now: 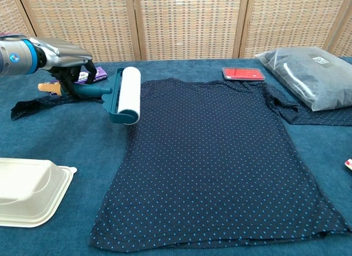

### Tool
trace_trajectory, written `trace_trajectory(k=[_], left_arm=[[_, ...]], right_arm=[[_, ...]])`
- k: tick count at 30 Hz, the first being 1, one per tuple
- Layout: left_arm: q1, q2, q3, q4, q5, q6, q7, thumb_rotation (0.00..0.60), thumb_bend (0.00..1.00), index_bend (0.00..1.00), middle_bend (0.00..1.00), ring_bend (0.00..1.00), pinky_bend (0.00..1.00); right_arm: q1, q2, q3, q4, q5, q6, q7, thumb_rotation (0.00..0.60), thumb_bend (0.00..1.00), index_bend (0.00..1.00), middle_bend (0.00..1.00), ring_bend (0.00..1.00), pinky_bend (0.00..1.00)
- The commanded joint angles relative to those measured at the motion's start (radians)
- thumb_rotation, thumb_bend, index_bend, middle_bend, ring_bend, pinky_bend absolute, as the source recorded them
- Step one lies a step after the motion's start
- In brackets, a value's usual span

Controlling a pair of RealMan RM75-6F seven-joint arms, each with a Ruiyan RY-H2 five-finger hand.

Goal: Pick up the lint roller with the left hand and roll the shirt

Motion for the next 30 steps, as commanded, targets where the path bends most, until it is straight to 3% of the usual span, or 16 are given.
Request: trace_trajectory(k=[1,12,20,30], left_arm=[[-0.031,-0.005,0.009,0.007,0.069,-0.045,-0.051,0.600,0.43,0.87,0.92,0.75,0.66],[-0.099,-0.058,0.060,0.094,0.095,-0.081,-0.062,0.600,0.37,0.87,0.92,0.75,0.66],[-0.170,-0.067,0.113,0.111,-0.065,-0.117,0.019,0.600,0.37,0.87,0.92,0.75,0.66],[-0.298,-0.090,0.214,0.096,-0.333,-0.067,0.179,0.600,0.39,0.88,0.92,0.75,0.66]], right_arm=[[0.000,0.001,0.003,0.003,0.007,-0.002,0.006,0.600,0.13,0.00,0.00,0.00,0.00],[0.003,-0.001,0.011,0.020,0.028,-0.016,0.018,0.600,0.13,0.00,0.00,0.00,0.00],[0.004,-0.004,0.015,0.030,0.042,-0.025,0.023,0.600,0.13,0.00,0.00,0.00,0.00],[0.008,-0.002,0.020,0.038,0.054,-0.037,0.036,0.600,0.13,0.00,0.00,0.00,0.00]])
